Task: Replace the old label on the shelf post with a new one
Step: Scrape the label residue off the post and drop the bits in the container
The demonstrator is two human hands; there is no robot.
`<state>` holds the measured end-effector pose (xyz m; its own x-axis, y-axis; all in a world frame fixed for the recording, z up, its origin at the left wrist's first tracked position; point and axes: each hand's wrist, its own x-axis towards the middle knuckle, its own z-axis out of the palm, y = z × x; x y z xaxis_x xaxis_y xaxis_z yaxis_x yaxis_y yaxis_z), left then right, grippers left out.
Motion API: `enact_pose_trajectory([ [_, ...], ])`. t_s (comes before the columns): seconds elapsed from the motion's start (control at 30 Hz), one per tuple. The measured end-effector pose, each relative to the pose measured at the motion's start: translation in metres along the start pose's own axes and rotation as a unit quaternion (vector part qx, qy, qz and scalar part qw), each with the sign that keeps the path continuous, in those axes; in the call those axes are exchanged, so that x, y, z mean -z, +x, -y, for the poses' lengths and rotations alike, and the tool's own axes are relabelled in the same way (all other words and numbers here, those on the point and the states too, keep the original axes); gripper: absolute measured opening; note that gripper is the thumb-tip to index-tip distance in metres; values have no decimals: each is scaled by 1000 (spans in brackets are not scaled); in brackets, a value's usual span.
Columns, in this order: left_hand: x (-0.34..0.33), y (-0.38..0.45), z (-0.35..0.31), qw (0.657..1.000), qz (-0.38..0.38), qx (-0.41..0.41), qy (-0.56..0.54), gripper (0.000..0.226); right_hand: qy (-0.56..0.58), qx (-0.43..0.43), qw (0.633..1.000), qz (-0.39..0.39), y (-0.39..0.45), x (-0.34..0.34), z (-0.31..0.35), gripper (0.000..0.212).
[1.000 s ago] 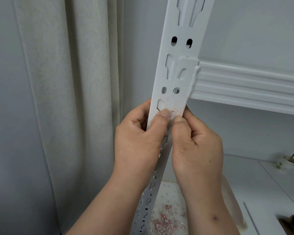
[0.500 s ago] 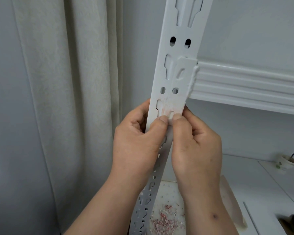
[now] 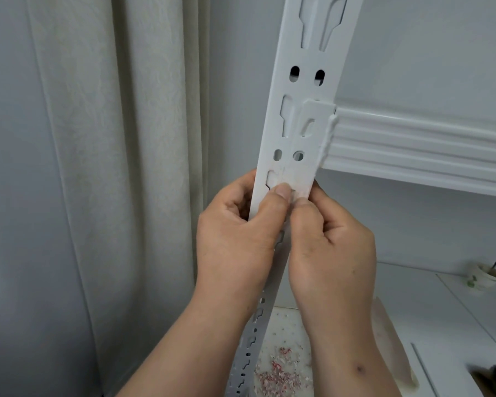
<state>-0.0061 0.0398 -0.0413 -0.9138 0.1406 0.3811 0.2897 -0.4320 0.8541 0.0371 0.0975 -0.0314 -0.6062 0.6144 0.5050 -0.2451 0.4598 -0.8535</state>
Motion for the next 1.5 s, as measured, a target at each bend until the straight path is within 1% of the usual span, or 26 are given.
enact_pose_trajectory([
  [0.1,-2,0,-3,1000,-14,21,0,9,11,0,1000,-8,1,0,0,28],
  [0.2,-4,3,-6,998,-26,46,-17,18,5,9,1000,-17,1,-2,-2,27],
  [0.3,-3,4,-8,998,-22,57,-28,22,3,11,1000,-20,2,-2,-3,25],
  [0.37,-1,5,-10,999,-24,48,-7,24,8,9,1000,-18,2,-2,-2,24],
  [0.47,3,9,-11,997,-32,11,66,31,21,1,1000,-13,2,-1,-1,24],
  [0.53,4,12,-13,995,-36,-4,90,33,25,-2,1000,-13,2,-1,0,23],
  [0.73,4,12,-12,994,-25,-12,110,25,14,-1,1000,-12,1,-1,0,24],
  [0.83,7,11,-10,995,-10,-12,97,17,22,0,1000,-8,0,-1,-1,26],
  [0.97,10,8,-9,997,18,-2,81,19,41,2,999,-2,0,-1,-1,27],
  [1.03,9,8,-11,997,17,1,73,16,38,7,999,-6,0,-1,1,26],
  [1.1,7,8,-11,998,-2,3,69,15,32,11,999,-17,1,-2,2,39],
  [1.17,6,8,-11,998,-13,7,66,22,22,10,999,-22,1,-1,4,47],
  [1.23,6,8,-10,998,-11,7,61,24,16,15,1000,-15,1,1,1,43],
  [1.33,7,8,-10,999,6,3,53,25,25,17,1000,5,0,2,-2,28],
  [1.43,8,7,-7,998,8,-8,63,16,41,19,999,3,-1,1,-3,28],
  [1.47,8,7,-5,998,5,-11,62,13,50,15,999,-1,0,0,-3,32],
  [1.5,8,7,-4,998,1,-12,60,13,52,10,999,-9,0,0,-4,44],
])
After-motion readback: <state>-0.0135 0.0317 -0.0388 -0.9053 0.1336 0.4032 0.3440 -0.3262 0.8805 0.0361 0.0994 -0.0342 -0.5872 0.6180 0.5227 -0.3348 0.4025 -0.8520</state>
